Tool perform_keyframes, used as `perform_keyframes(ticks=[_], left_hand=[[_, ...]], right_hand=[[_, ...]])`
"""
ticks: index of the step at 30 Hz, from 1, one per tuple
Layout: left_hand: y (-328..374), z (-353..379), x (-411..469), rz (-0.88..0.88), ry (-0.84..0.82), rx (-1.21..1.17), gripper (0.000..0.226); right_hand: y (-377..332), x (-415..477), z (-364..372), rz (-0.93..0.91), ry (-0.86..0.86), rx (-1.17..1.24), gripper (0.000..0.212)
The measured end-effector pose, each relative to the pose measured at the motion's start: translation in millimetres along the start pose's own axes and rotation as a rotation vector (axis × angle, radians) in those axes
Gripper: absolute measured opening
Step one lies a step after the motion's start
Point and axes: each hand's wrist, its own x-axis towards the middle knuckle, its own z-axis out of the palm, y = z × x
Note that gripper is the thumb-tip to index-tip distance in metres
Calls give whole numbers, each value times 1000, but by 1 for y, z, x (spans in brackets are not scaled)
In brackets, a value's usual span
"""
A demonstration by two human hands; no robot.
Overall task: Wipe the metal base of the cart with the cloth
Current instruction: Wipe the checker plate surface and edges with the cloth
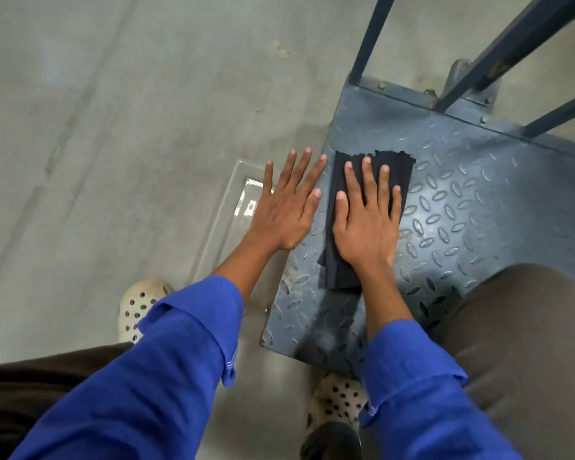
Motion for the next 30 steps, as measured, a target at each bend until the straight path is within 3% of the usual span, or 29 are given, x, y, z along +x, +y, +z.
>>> perform_keyframes(ticks=[7, 14, 18, 25, 30], left_hand=[[-24, -13, 11, 304, -35, 117, 63], [-43, -29, -11, 833, -297, 143, 67], [-51, -31, -5, 927, -272, 46, 70], [-62, -31, 3, 1076, -87, 12, 65], [-65, -26, 6, 1081, -61, -62, 62]], right_hand=[[10, 71, -6, -45, -9, -11, 57], [10, 79, -9, -92, -16, -42, 57], [9, 69, -12, -164, -36, -48, 56], [17, 113, -21, -271, -69, -59, 55], [21, 63, -21, -296, -88, -32, 57]])
